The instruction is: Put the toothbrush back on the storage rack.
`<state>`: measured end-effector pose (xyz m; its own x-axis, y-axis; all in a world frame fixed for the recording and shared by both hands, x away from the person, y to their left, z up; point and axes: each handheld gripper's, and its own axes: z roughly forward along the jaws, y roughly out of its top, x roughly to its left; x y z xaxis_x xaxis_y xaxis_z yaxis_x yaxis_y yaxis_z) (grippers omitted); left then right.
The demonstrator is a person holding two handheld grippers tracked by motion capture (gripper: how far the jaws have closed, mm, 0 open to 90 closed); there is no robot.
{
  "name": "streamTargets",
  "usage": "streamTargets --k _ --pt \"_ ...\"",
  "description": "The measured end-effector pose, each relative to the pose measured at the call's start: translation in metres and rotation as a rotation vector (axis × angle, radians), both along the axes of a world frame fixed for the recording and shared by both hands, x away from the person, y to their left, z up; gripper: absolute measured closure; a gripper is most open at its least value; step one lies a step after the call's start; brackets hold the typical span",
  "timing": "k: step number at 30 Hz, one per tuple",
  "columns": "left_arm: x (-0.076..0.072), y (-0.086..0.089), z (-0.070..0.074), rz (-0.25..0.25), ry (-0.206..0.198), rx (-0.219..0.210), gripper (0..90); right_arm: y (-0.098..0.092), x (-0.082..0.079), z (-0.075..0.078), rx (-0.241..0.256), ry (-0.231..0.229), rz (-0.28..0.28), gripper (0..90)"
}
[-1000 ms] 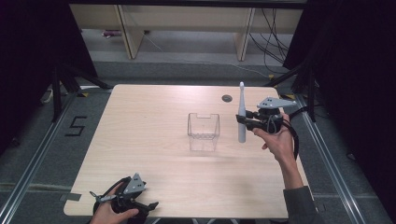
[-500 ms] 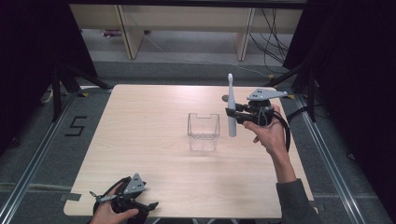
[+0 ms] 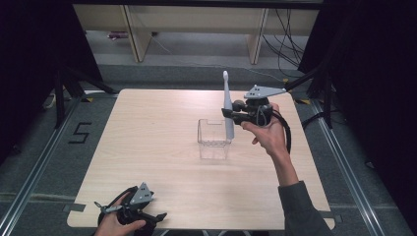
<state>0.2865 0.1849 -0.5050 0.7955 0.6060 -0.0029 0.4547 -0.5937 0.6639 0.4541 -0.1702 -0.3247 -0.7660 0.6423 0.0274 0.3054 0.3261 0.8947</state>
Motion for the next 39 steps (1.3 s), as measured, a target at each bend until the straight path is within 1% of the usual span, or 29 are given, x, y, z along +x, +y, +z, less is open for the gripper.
streamTargets --k 1,2,3,4,5,8,10,11,12,15,17,18,21,22,23,24,25,26,27,28,29,31,32,33,34,35,36,38,39 --pt "0.0 0.0 0.0 0.0 0.0 0.0 15.1 0.002 0.001 -0.001 0.0 0.008 0.005 66.9" --pt "0.0 0.0 0.0 0.001 0.001 -0.001 15.1 0.005 0.003 -0.002 -0.001 -0.003 0.007 66.9" --pt "0.0 0.0 0.0 0.003 0.003 -0.002 15.1 0.006 0.005 -0.003 -0.009 -0.001 0.016 67.0" --pt "0.0 0.0 0.0 0.004 0.002 -0.002 15.1 0.009 0.006 -0.005 -0.003 0.001 0.014 66.9" --pt "0.0 0.0 0.0 0.003 0.002 -0.002 15.1 0.013 0.008 -0.008 -0.007 0.02 0.016 67.0" --pt "0.0 0.0 0.0 0.001 0.001 -0.001 15.1 0.015 0.013 -0.012 -0.02 0.01 0.022 67.0" --pt "0.0 0.0 0.0 0.002 0.0 -0.001 15.1 0.018 0.016 -0.016 -0.032 0.02 0.026 66.9" --pt "0.0 0.0 0.0 0.002 0.0 -0.001 15.1 0.019 0.016 -0.018 -0.037 0.036 0.025 66.9" --pt "0.0 0.0 0.0 0.002 0.0 0.0 15.1 0.02 0.017 -0.019 -0.04 0.024 0.023 66.9" --pt "-0.001 0.0 0.0 0.002 0.002 -0.002 15.1 0.024 0.02 -0.023 -0.04 0.053 0.024 67.0" --pt "0.0 0.0 0.001 0.001 0.0 0.0 15.1 0.025 0.021 -0.025 -0.046 0.062 0.022 66.9" --pt "0.0 0.0 0.0 0.001 0.0 -0.001 15.1 0.024 0.023 -0.026 -0.062 0.041 0.022 67.0" --pt "-0.001 0.0 0.0 0.001 0.0 -0.001 15.1 0.025 0.027 -0.029 -0.063 0.044 0.022 66.9" --pt "-0.001 0.0 0.0 0.0 0.0 -0.001 15.1 0.026 0.027 -0.031 -0.056 0.069 0.015 67.0" --pt "-0.001 0.0 0.0 -0.001 0.0 -0.001 15.1 0.025 0.029 -0.031 -0.072 0.052 0.017 66.9" --pt "-0.001 0.0 0.001 0.0 0.001 -0.001 15.1 0.026 0.029 -0.032 -0.08 0.059 0.012 66.9" --pt "-0.001 0.0 0.0 0.0 0.001 -0.001 15.2 0.027 0.029 -0.036 -0.064 0.084 0.016 66.9" --pt "-0.001 0.0 0.0 0.0 0.001 -0.001 15.1 0.027 0.029 -0.036 -0.064 0.084 0.016 66.9" --pt "-0.001 0.0 0.001 0.0 0.001 -0.001 15.1 0.026 0.031 -0.036 -0.084 0.056 0.014 66.9" --pt "-0.001 0.0 0.001 0.0 0.001 -0.001 15.1 0.027 0.031 -0.036 -0.09 0.066 0.012 66.9" --pt "-0.001 0.0 0.001 -0.002 0.001 0.003 15.1 0.028 0.031 -0.037 -0.089 0.059 0.006 66.9" --pt "-0.001 0.0 0.001 0.0 0.0 -0.001 15.1 0.029 0.032 -0.039 -0.094 0.072 0.015 66.9" --pt "-0.001 0.0 0.001 -0.001 -0.001 -0.001 15.1 0.029 0.032 -0.039 -0.108 0.07 0.007 66.9" --pt "-0.001 0.0 0.001 0.0 0.0 -0.002 15.1 0.03 0.033 -0.043 -0.1 0.085 0.005 66.9" --pt "-0.001 0.0 0.001 0.0 0.0 -0.002 15.1 0.03 0.033 -0.043 -0.1 0.085 0.005 66.9" --pt "-0.001 0.0 0.001 -0.002 0.001 0.0 15.1 0.029 0.034 -0.045 -0.109 0.071 0.011 66.9" --pt "-0.001 0.0 0.0 0.009 0.007 -0.006 15.1 0.03 0.034 -0.047 -0.11 0.086 0.004 66.9" --pt "-0.001 0.0 0.0 0.01 0.006 -0.007 15.1 0.029 0.036 -0.05 -0.119 0.085 0.015 66.9" --pt "-0.001 0.0 0.0 0.009 0.007 -0.007 15.1 0.03 0.034 -0.051 -0.112 0.114 -0.002 66.9"
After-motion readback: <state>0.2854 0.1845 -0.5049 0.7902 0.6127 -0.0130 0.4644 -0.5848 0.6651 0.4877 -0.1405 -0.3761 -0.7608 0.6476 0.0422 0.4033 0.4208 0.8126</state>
